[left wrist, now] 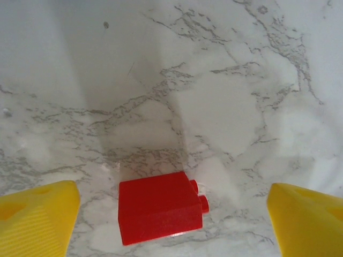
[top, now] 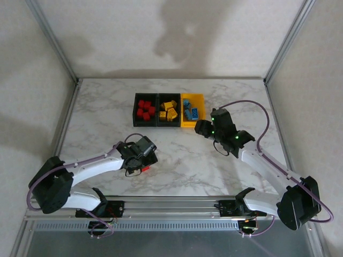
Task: Sort the legos into containers by color
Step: Pick up the lego from the middle-left of the table.
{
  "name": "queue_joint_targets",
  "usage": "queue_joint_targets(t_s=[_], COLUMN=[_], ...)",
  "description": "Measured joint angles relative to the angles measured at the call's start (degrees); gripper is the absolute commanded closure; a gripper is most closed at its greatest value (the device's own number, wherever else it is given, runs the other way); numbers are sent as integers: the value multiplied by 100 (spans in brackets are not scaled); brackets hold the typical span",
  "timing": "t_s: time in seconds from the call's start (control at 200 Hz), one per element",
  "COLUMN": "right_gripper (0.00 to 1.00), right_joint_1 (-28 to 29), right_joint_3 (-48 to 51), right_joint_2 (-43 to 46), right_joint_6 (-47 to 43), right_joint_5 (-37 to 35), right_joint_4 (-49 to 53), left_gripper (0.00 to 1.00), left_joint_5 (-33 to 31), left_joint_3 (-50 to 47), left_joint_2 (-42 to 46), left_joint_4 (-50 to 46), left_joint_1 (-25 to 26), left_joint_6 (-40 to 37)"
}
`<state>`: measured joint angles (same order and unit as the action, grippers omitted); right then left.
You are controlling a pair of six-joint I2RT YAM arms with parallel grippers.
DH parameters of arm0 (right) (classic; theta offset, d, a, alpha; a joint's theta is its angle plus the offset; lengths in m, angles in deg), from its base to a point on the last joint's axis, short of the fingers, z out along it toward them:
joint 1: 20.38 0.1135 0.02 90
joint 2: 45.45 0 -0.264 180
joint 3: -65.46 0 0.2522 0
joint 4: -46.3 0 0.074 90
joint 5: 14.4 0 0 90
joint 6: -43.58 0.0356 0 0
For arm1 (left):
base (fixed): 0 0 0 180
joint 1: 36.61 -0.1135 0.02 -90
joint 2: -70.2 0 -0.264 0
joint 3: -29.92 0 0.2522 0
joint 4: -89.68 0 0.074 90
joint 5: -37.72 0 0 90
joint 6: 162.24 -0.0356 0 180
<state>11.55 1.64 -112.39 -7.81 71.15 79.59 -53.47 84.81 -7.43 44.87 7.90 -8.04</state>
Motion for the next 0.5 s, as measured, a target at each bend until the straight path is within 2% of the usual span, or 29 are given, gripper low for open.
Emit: queue_joint_targets(t_s=[0.245,0.325,0.381,0.436,0.501], right_gripper=[43,43,43,43,43], right_joint_1=[0,0,0,0,0], right_joint_3=[48,87,101,103,103], right_joint_2=[20,24,24,24,24], right_joint_6=[22,22,24,26,44], right_joint_5=[-7,-9,-7,-7,-7], right_joint_4=[15,26,42,42,39], left_gripper=[26,37,51,60,64], left_joint_5=[-13,-9,13,42,48], left_joint_3=[2,2,2,2,39], left_joint_2=[-562,-562,-564,-564,-564], left_joint_4=[101,103,140,170,199], left_joint_1=[52,55,81,116,138], left_joint_6=[-4,7,0,-46,-66])
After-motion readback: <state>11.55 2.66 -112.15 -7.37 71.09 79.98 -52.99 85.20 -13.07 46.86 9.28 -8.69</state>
